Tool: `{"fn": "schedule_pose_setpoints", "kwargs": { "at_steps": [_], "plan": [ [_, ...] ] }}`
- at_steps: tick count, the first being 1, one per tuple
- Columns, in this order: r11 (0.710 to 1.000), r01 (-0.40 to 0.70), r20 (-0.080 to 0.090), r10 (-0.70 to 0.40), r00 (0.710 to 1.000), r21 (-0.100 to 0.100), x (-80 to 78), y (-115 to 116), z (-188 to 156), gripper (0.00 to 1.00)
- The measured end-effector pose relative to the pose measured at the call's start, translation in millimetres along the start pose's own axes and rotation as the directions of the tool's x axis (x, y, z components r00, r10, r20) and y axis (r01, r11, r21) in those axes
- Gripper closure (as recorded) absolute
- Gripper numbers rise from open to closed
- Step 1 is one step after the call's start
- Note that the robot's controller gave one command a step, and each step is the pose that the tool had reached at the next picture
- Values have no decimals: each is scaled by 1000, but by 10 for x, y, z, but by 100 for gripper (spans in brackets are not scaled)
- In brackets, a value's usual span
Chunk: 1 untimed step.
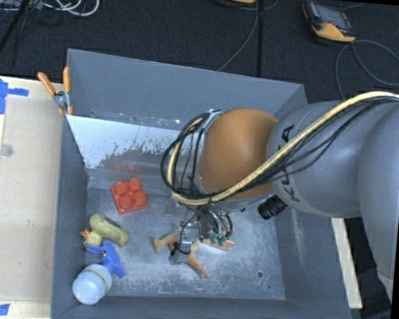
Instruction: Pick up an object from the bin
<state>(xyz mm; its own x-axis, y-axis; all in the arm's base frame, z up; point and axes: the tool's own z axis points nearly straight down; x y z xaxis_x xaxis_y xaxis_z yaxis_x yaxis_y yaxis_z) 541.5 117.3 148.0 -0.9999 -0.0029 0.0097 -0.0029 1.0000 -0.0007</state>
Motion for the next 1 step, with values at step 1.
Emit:
{"fn": "schedule_pose_setpoints", "kwargs": {
  "at_steps": [1],
  "plan": [
    [1000, -1, 1, 1, 1000, 0, 2, -2, -15, 0]
  ]
}}
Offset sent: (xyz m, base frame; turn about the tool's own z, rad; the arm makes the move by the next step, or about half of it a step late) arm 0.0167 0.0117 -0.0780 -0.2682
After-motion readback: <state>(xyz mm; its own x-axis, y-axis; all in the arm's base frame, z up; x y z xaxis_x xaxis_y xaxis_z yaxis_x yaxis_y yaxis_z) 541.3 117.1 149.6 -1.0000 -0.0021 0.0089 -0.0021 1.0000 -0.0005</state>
